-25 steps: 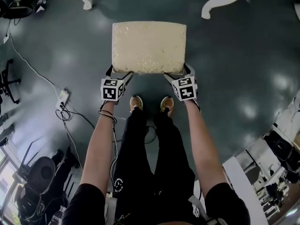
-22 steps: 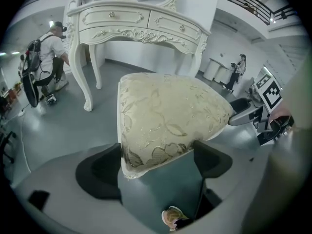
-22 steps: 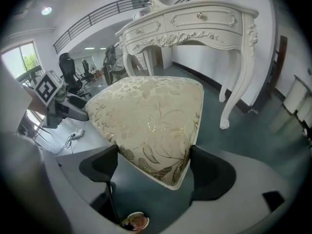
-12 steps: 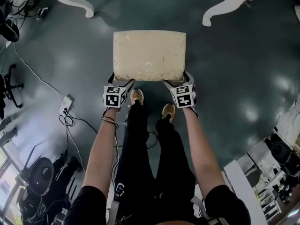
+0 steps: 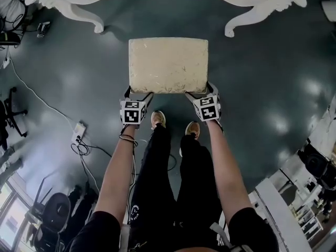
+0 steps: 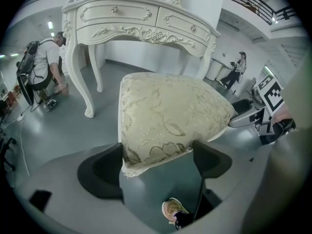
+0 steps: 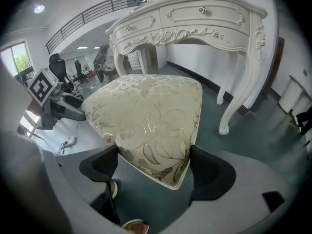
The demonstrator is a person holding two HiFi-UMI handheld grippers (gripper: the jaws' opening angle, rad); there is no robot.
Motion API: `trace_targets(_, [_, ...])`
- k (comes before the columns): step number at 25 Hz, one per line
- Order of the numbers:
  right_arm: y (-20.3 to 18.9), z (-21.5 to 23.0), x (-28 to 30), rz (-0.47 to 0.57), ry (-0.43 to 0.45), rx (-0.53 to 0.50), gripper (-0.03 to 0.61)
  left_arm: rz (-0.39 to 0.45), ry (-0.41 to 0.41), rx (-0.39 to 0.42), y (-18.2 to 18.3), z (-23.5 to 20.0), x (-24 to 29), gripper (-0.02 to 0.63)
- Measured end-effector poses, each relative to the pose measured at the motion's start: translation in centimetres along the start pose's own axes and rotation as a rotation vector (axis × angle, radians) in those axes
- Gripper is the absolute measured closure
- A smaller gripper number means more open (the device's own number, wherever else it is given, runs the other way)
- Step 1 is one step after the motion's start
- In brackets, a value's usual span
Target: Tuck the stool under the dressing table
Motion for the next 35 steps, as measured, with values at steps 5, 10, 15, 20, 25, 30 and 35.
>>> trace_targets(5, [1.6, 0.9, 1.0, 0.007, 0.004, 0.000, 0.097, 0.001, 0.009, -0.004, 1.6, -0.7, 1.0, 0.149])
trace_targets(10, [3.0, 1.8, 1.8, 0.013, 0.010, -0.010, 0.097, 0.012, 0.019, -0.018, 2.8, -1.3, 1.9, 0.149])
trace_targets(15, [4.1, 1.8, 1.8, 0.007, 0.031, 0.001, 0.095, -0.019, 0.017, -0.028, 3.2, -1.4, 2.2, 0.147])
trace_targets(20, [5.0, 2.6, 2.6, 0.028, 0.023, -0.003, 0.095, -0.002, 0.024, -0.029, 4.4, -1.9, 3.1, 0.147])
trace_targets(25, [7.3, 3.4, 4.4, 0.049, 0.007, 0.015, 0.095, 0.031, 0.019, -0.010, 6.8, -4.1, 4.7, 0.147])
trace_targets(30, [9.8, 4.8, 6.6, 0.041, -0.011, 0.003, 0.095, 0.040, 0.004, -0.009, 9.6, -6.0, 6.4, 0.149])
trace_targets(35, [12.3, 6.0, 8.1, 0.044, -0.023, 0.010, 0.097, 0.051, -0.003, -0.008, 12.0, -7.5, 7.9, 0.149])
Point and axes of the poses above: the fingertips, and each gripper's own axes: x forward along the fingers, z to its right, y out of its top, the point moved 6 cm from there along -x, backward along the fingers, and after that the axes turned 7 degrees about z, right-handed, at the moved point
